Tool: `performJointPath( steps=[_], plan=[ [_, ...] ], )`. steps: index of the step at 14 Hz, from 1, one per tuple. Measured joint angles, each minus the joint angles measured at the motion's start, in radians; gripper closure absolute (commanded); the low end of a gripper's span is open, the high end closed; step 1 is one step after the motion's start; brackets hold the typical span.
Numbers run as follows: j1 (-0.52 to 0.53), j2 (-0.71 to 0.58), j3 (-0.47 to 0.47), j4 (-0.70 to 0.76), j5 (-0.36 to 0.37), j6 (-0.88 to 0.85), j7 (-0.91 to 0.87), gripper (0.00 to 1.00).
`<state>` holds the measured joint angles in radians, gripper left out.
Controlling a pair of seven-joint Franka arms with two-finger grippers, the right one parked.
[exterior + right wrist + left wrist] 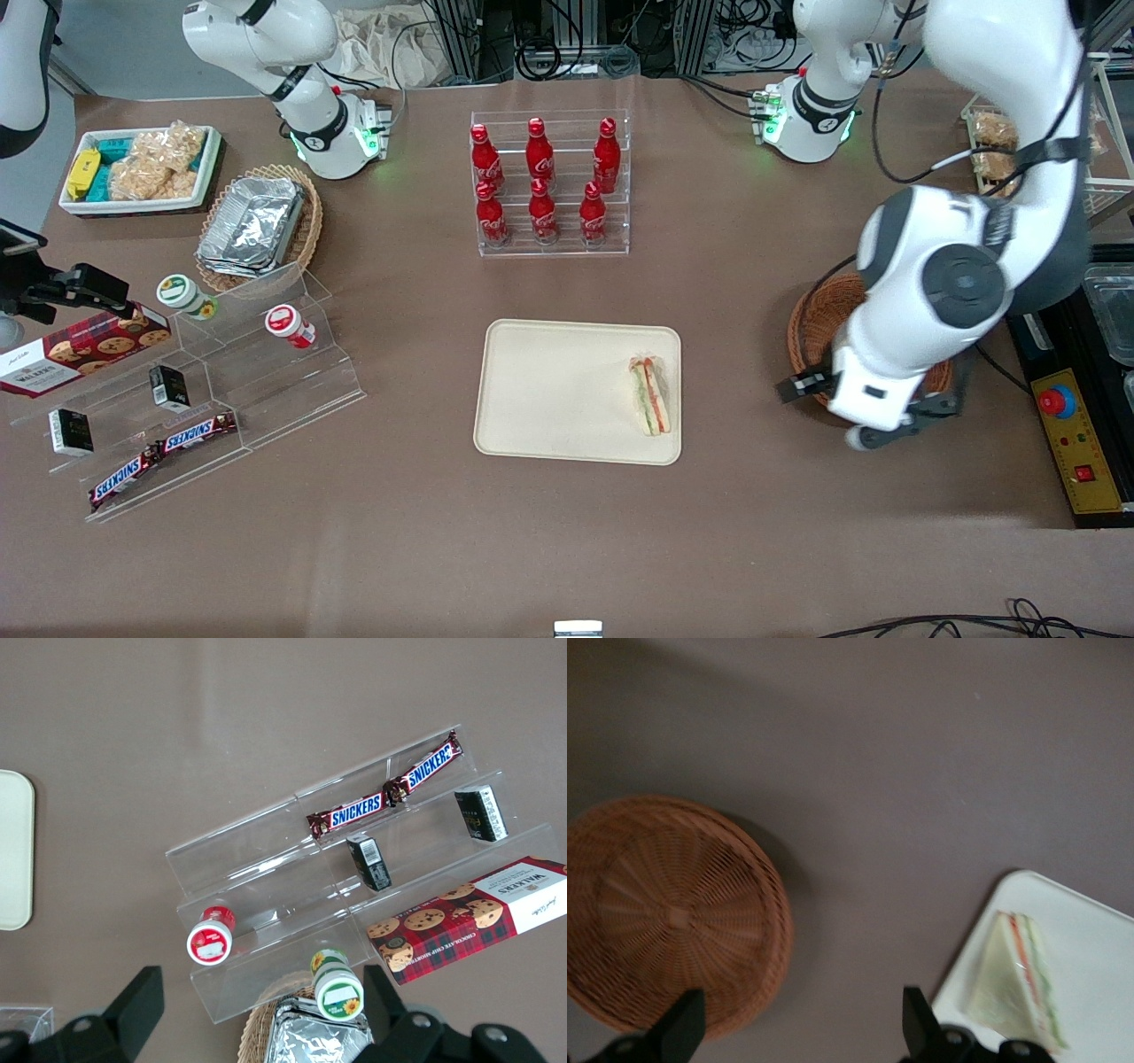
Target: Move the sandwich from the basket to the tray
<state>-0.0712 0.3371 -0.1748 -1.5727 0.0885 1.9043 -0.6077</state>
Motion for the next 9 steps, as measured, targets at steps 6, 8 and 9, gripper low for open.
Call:
performJointPath(
  steps=[6, 8, 9],
  plan=[
    [0.106, -0.191, -0.001, -0.168, -0.054, -0.019, 0.313, 0.0],
    [0.108, -0.214, -0.002, -0.174, -0.054, -0.06, 0.398, 0.0],
    [0.113, -0.218, -0.002, -0.163, -0.054, -0.082, 0.424, 0.0]
  ],
)
